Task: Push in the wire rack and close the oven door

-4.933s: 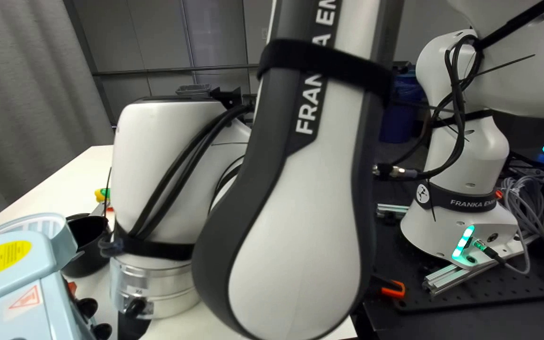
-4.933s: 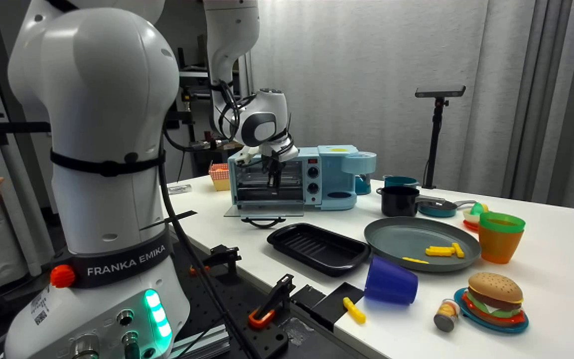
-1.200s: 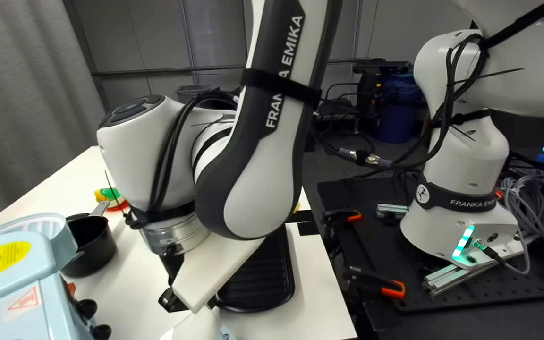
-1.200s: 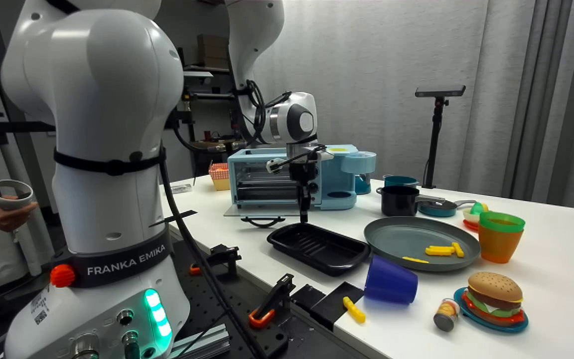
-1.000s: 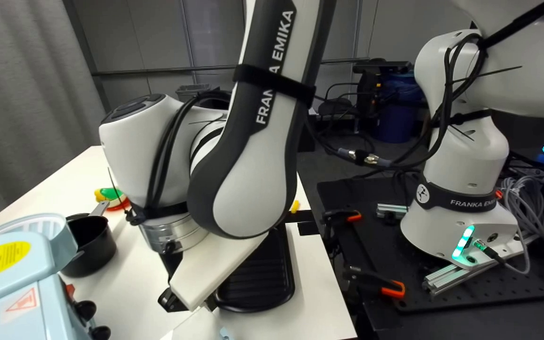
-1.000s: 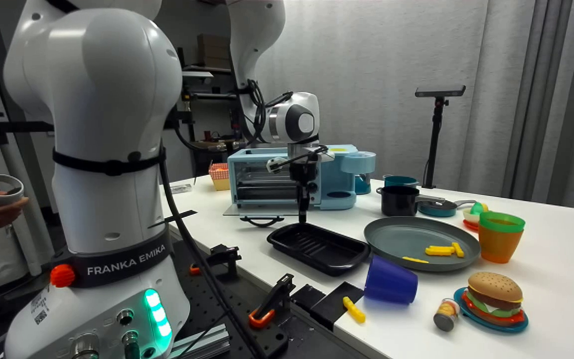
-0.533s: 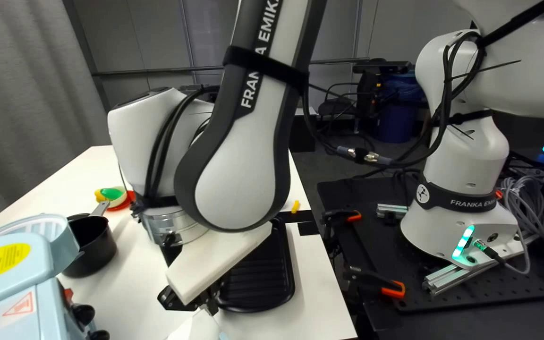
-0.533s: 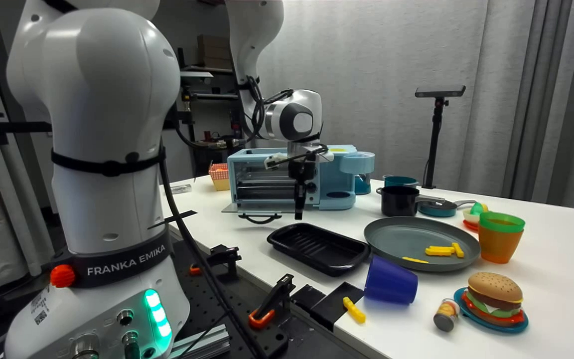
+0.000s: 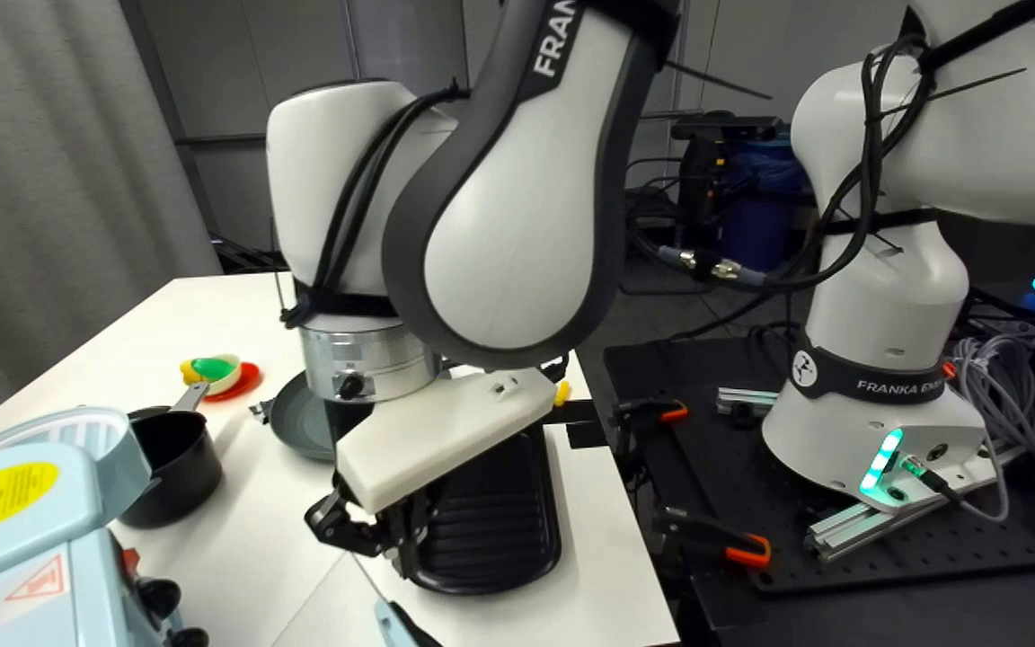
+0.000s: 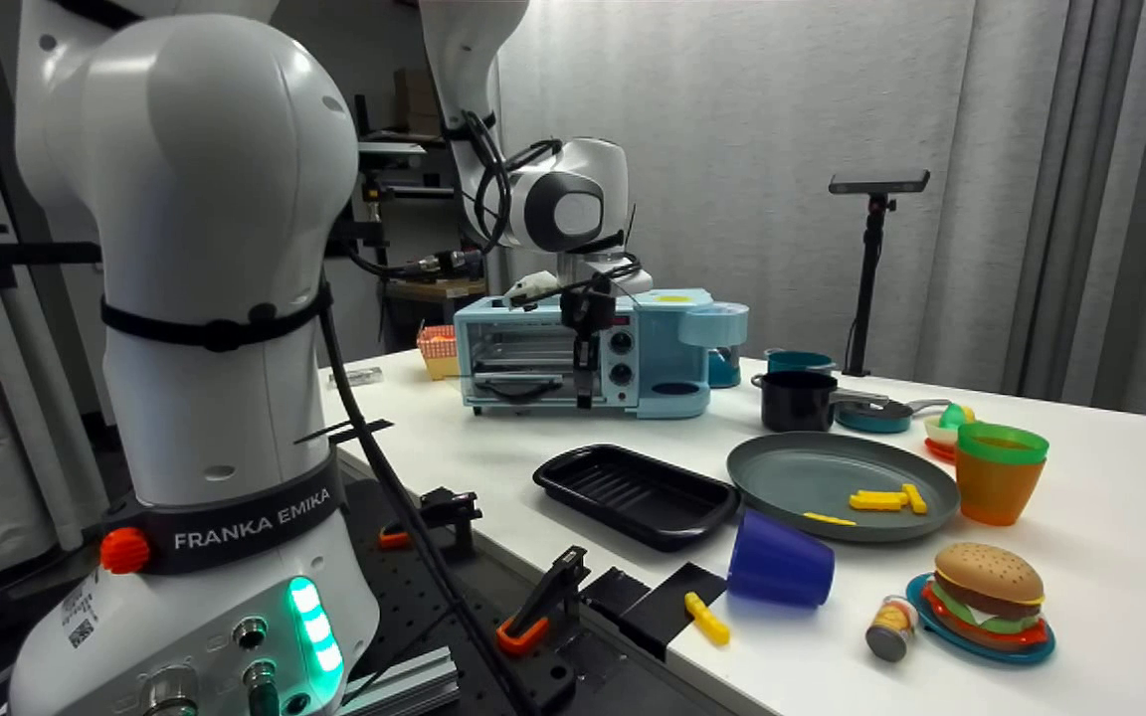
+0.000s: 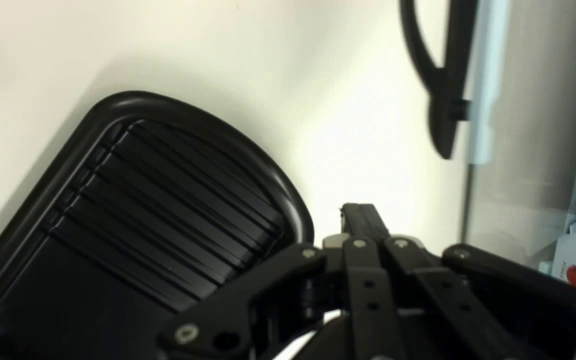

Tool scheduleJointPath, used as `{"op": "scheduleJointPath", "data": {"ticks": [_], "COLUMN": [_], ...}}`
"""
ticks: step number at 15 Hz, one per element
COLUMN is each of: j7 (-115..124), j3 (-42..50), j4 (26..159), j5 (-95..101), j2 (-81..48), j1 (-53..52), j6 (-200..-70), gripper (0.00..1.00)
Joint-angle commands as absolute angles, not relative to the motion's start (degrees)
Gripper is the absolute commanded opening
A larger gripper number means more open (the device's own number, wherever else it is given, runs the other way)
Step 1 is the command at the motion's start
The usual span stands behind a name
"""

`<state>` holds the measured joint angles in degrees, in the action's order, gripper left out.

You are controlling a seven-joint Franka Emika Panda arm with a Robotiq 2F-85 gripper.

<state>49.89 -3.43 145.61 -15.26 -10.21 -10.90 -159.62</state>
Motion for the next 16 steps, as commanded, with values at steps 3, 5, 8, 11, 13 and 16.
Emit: {"op": "scheduleJointPath", "data": {"ticks": [3,5,8,11,13,16], "j7": [48.42,48.27,48.52,49.34,50.64,52.79], "j3": [-5.11,-5.31,-5.56,-5.81,-6.11,-6.95], "j4": [153.19,154.48,155.8,156.76,157.4,157.74], "j5": [-18.84,-19.42,-19.08,-16.85,-13.32,-4.35], "j2": [-0.41,1.41,3.74,5.89,7.48,10.7], "j1": [-9.64,-9.64,-9.8,-9.57,-8.95,-6.88], "j6": [-162.13,-162.31,-162.0,-161.14,-160.19,-156.79], "gripper": [0.0,0.0,0.0,0.0,0.0,0.0]}}
